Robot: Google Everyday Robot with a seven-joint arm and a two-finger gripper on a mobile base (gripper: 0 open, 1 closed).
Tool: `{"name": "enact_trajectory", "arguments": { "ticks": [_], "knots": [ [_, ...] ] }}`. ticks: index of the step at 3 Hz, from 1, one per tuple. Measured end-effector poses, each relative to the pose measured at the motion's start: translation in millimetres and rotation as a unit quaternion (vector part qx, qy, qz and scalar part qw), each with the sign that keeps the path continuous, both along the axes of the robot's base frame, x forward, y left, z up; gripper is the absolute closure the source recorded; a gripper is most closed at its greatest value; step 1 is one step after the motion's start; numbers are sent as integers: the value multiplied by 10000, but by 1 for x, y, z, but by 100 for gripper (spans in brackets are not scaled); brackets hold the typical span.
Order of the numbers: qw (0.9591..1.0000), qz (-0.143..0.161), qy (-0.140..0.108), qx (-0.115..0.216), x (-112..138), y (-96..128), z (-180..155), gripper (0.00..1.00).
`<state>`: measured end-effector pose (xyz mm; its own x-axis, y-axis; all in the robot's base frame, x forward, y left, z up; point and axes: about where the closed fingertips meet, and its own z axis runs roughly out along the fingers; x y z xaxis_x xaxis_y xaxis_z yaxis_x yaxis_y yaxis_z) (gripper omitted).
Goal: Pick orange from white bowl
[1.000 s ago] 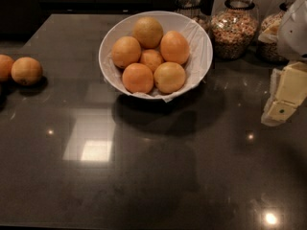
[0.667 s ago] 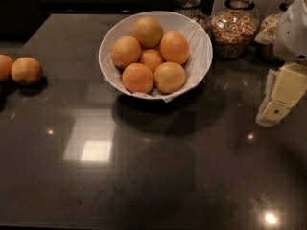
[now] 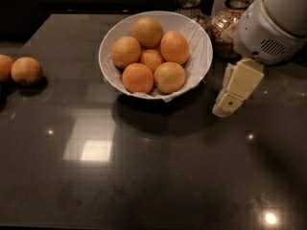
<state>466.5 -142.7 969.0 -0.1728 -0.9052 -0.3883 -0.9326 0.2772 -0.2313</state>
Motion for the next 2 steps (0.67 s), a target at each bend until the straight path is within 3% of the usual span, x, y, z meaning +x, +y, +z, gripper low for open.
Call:
{"name": "enact_trajectory", "arguments": {
  "ticks": [1,2],
  "knots": [
    [10000,0,0,0,0,0,0,0],
    [9993,-185,-80,304,4,7,-2,0]
  ]
}}
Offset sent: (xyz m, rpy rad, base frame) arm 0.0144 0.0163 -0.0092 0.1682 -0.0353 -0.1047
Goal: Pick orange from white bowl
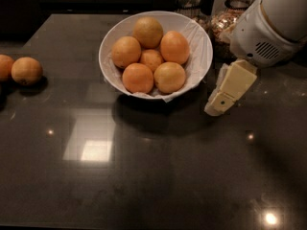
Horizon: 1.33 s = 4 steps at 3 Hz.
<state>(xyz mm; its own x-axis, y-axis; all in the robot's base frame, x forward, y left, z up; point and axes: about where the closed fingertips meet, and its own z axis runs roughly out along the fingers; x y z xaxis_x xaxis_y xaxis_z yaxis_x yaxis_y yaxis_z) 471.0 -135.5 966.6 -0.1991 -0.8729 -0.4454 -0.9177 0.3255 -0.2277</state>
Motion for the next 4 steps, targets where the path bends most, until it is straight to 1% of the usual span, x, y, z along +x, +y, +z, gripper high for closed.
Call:
{"name": "enact_trajectory", "arguments": {
  "ticks": [1,2,3,4],
  "knots": [
    [9948,-657,-36,779,14,6,-6,0],
    [9771,-1504,-21,1506,37,11,-4,0],
    [9580,-2101,-13,1953,56,17,3,0],
    [9586,-2042,-26,1987,59,19,1,0]
  ]
}}
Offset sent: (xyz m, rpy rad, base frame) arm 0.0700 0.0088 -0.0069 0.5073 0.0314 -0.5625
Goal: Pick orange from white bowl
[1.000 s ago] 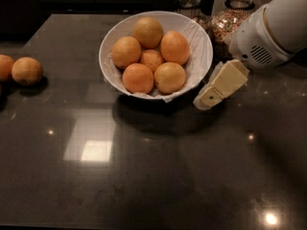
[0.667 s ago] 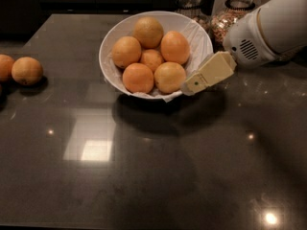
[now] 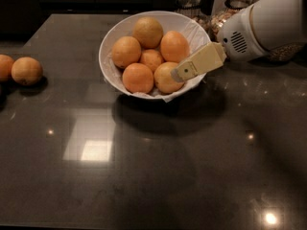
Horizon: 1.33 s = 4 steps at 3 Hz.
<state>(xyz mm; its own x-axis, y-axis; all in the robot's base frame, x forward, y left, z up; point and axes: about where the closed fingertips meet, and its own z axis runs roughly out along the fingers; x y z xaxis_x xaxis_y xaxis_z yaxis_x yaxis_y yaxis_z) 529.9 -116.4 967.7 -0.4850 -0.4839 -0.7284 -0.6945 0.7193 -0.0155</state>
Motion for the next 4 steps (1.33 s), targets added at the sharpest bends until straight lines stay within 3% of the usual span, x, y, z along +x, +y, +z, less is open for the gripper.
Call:
{"name": "enact_trajectory", "arguments": {
  "ticks": [2,4],
  "knots": [
    [9979,458,-385,-252,20,29,-18,2],
    [9950,676,-585,-440,32,44,-26,43]
  ]
}}
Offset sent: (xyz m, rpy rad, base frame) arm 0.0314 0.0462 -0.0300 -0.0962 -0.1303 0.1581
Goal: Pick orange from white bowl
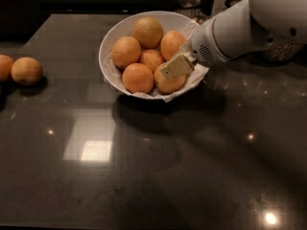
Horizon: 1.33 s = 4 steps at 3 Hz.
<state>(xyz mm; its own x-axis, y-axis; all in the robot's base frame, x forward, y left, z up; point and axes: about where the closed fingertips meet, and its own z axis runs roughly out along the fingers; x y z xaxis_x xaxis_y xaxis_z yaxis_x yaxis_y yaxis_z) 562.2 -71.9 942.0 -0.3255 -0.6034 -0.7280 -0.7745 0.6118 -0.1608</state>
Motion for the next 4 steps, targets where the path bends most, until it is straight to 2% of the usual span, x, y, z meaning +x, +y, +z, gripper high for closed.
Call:
{"name": "enact_trajectory", "arguments": {
  "ticks": [1,2,3,4],
  "knots": [
    [10000,7,29,-56,5,4,-4,53],
    [9998,-53,88,-158,9,5,-12,39],
    [9994,-153,149,-281,10,5,-19,30],
    [9988,-235,243,-363,10,7,-28,37]
  ]
}}
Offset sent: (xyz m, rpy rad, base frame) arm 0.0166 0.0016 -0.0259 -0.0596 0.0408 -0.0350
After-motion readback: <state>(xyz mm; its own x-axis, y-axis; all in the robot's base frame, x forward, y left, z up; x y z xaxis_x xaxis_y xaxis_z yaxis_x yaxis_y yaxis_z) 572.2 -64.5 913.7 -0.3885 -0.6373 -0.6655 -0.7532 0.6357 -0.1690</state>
